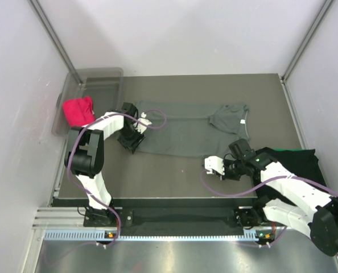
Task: Fold and stack the t-shirts
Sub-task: Fold the tshirt
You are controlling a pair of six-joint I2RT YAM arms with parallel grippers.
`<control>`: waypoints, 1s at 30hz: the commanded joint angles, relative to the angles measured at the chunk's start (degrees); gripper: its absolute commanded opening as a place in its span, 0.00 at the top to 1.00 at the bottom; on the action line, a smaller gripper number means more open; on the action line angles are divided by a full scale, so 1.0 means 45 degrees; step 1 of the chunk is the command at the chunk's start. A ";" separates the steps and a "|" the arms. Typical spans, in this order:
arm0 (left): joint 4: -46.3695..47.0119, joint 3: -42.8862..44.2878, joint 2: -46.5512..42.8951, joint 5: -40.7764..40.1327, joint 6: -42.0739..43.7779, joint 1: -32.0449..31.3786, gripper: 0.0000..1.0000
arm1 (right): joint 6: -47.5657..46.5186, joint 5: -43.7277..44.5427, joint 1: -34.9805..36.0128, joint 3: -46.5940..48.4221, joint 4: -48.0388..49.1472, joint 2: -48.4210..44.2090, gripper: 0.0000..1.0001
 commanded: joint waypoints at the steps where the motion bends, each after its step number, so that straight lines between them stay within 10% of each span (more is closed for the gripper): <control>1: 0.0573 0.0133 0.0039 0.0199 0.0002 0.0057 0.50 | 0.0099 -0.0071 0.0195 0.0108 0.0363 -0.0004 0.98; 8: 0.0632 0.0015 0.0293 -0.0172 0.0138 0.0076 0.99 | 0.0254 0.0202 0.0079 0.0147 0.0461 -0.0140 0.99; 30: -0.2455 0.3785 -0.0235 -0.0543 0.1447 0.0057 1.00 | 0.1523 -0.0677 -0.4960 0.4950 0.0769 0.0208 1.00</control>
